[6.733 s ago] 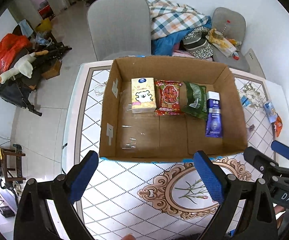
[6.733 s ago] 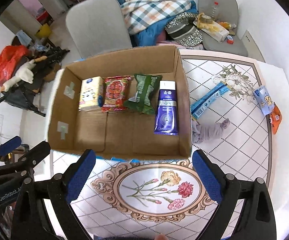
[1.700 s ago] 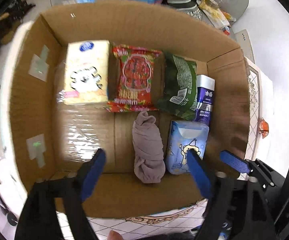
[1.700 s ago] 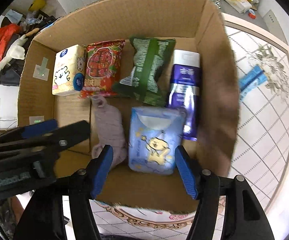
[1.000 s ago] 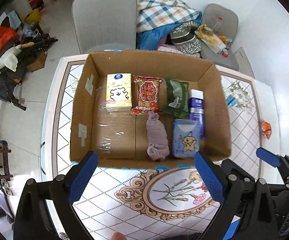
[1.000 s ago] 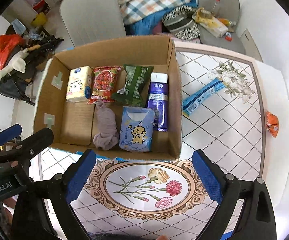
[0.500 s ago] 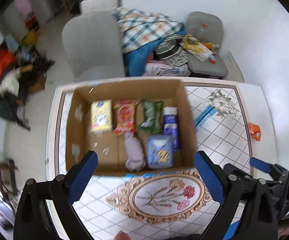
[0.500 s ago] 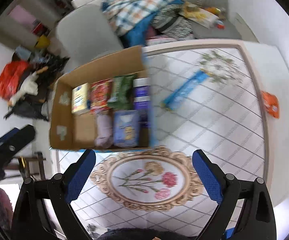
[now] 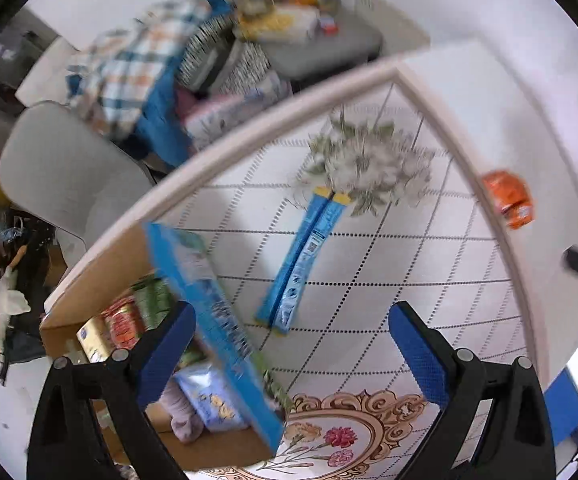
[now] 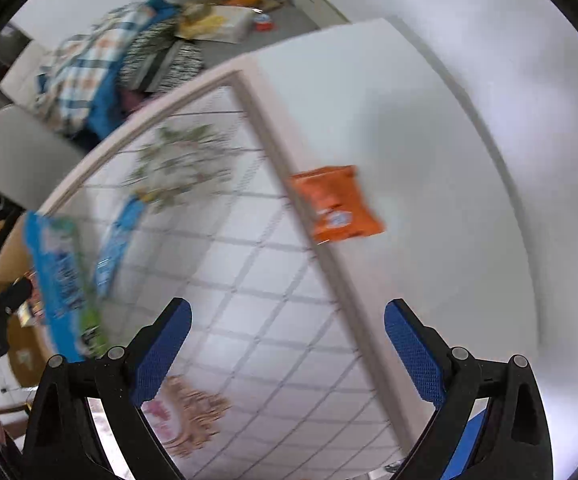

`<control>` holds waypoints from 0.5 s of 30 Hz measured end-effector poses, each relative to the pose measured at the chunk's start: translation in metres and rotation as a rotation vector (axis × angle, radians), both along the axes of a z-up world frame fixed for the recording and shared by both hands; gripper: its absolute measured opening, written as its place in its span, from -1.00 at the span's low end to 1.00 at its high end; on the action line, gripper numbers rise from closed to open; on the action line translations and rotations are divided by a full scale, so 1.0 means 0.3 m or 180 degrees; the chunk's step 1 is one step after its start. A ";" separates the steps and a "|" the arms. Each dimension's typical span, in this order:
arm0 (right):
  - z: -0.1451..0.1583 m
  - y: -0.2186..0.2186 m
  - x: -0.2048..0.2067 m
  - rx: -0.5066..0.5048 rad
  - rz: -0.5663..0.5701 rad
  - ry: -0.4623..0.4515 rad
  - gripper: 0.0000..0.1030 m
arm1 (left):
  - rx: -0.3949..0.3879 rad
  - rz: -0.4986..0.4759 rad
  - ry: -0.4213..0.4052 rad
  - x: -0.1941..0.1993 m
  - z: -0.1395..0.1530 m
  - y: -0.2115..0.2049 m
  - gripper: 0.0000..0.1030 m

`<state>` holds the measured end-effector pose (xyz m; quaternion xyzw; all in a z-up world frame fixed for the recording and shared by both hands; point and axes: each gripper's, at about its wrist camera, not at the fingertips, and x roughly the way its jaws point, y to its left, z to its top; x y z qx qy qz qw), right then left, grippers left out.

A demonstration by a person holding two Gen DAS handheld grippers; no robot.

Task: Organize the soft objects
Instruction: 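Move both grippers from the box toward the remaining items on the table, then grasp the blue-yellow tube with the left gripper while the right grasps the orange snack bag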

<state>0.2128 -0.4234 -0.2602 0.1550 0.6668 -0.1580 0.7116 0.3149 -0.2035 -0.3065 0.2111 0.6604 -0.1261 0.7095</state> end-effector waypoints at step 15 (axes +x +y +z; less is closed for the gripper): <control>-0.424 -0.240 0.202 0.0185 0.0119 0.0693 0.92 | 0.0337 0.0135 0.0903 0.115 -0.485 -0.108 0.92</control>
